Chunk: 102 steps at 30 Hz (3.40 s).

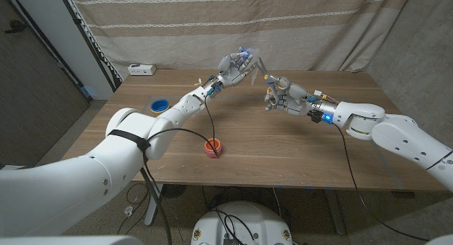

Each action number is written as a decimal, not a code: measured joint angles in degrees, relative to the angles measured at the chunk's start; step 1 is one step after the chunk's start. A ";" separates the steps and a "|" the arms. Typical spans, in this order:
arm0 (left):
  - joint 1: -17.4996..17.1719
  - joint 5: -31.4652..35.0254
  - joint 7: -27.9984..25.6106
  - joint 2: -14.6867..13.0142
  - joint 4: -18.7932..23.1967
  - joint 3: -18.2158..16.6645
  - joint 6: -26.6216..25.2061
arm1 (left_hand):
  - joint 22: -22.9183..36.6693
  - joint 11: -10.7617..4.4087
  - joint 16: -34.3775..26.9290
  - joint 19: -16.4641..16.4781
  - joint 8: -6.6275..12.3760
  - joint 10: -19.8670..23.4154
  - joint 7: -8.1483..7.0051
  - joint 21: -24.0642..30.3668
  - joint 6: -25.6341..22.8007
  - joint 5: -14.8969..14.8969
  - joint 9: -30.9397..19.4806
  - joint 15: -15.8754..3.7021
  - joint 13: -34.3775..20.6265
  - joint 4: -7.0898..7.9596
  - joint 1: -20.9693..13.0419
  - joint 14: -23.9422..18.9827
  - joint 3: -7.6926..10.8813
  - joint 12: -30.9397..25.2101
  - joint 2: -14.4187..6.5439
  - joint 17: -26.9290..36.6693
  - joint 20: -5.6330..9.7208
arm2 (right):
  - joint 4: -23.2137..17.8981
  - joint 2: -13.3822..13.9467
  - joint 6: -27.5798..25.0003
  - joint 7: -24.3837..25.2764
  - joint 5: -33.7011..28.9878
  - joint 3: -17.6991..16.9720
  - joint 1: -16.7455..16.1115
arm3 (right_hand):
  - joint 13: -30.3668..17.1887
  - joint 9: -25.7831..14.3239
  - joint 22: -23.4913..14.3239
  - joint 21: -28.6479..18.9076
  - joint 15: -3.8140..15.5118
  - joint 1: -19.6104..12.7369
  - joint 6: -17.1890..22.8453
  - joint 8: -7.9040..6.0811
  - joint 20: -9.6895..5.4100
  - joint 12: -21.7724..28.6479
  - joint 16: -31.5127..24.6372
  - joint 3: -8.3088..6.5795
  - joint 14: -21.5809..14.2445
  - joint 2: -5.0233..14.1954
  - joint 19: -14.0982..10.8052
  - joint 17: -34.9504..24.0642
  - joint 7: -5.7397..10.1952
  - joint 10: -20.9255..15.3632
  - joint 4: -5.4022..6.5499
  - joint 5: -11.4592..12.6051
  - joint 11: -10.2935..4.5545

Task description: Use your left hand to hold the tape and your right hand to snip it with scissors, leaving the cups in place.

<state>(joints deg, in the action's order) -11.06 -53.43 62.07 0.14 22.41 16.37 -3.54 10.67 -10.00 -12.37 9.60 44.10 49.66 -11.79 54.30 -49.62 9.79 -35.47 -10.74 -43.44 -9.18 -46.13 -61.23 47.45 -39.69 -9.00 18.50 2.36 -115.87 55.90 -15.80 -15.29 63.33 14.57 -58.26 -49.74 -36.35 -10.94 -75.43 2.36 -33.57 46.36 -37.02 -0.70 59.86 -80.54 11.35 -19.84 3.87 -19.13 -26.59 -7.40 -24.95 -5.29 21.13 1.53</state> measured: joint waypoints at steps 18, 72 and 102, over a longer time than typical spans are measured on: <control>1.06 2.29 -2.11 0.86 -2.12 -1.57 0.55 | 0.00 0.00 0.00 0.00 0.20 0.00 0.14 0.00 -0.14 0.00 0.17 0.08 0.00 0.00 0.00 -0.33 0.00 0.00 0.00 0.53 0.00 | 0.33 0.04 -0.30 -0.25 0.03 0.04 0.21 | -0.02 0.00 0.00 0.00 0.00 0.00 0.00 0.43 0.00 0.00 -0.22 0.00 0.00 0.00 0.00 0.04 0.00 0.00 0.00 0.00 0.00; 1.26 6.78 0.35 1.97 -2.86 -4.80 -3.16 | -0.29 1.14 -1.34 0.21 1.49 1.13 0.41 1.23 -1.68 -0.16 -0.36 -2.15 0.00 -0.23 -0.74 -4.81 -0.71 -0.01 0.44 4.51 -0.21 | 0.33 0.34 -0.14 0.69 -0.01 -0.78 -0.42 | -0.02 -0.16 0.00 0.00 0.00 0.00 0.42 0.89 0.00 0.00 -0.22 -0.16 0.00 0.00 0.00 0.30 -0.38 0.00 0.16 -0.45 0.00; 1.26 11.00 -3.22 2.61 -3.01 -5.69 -4.24 | -0.27 1.74 -1.62 0.73 2.16 1.74 1.34 1.21 -2.80 -0.17 0.00 -2.88 0.00 -0.47 -1.35 -6.77 -0.47 -0.03 1.09 7.15 -0.31 | 1.99 0.20 0.21 0.09 0.05 -1.40 0.08 | -0.23 -0.43 0.00 0.00 0.00 0.31 0.43 0.88 0.00 0.00 -0.44 -0.16 0.00 0.31 0.00 0.34 -0.36 0.00 0.16 -0.45 0.00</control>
<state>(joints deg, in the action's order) -9.80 -42.42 58.85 2.75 19.39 10.69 -7.78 10.40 -8.25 -13.99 10.33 46.26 51.40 -10.45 55.51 -52.43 9.62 -35.47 -13.62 -43.45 -9.65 -47.48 -68.00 46.98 -39.72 -7.91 25.65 2.05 -113.88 56.10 -15.59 -15.20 63.38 13.16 -58.18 -49.97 -36.78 -10.94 -75.43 2.36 -33.26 46.79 -36.13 -0.70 59.86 -80.98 11.19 -19.84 4.18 -19.13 -26.25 -7.76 -24.96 -5.13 20.67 1.53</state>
